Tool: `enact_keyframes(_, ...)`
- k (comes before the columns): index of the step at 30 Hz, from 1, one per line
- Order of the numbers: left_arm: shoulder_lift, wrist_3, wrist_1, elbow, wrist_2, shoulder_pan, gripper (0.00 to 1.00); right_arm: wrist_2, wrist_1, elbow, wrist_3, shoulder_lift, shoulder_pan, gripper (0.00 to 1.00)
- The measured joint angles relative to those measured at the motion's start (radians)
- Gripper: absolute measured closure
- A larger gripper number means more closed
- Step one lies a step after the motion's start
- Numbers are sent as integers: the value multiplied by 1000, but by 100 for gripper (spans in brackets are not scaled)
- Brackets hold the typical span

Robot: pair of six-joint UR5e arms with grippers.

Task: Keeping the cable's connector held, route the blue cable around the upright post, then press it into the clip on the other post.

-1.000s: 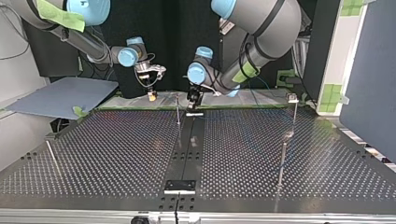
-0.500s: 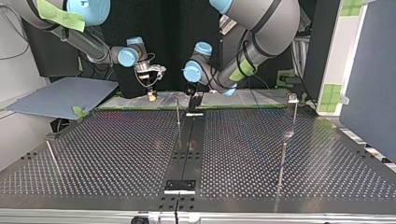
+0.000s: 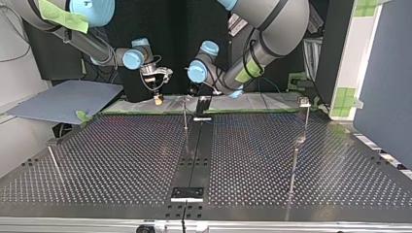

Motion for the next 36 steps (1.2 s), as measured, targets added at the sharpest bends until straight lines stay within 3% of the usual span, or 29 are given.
enact_keyframes(11,0,4,-5,0,-4,0,0,-4,0,0,0,0,0,100)
enact_keyframes(27,5,111,-11,0,-59,-24,0,-16,-1,0,1,1,3,100)
enact_keyframes(36,15,119,-3,0,-102,-30,0,-18,-3,0,0,3,3,100)
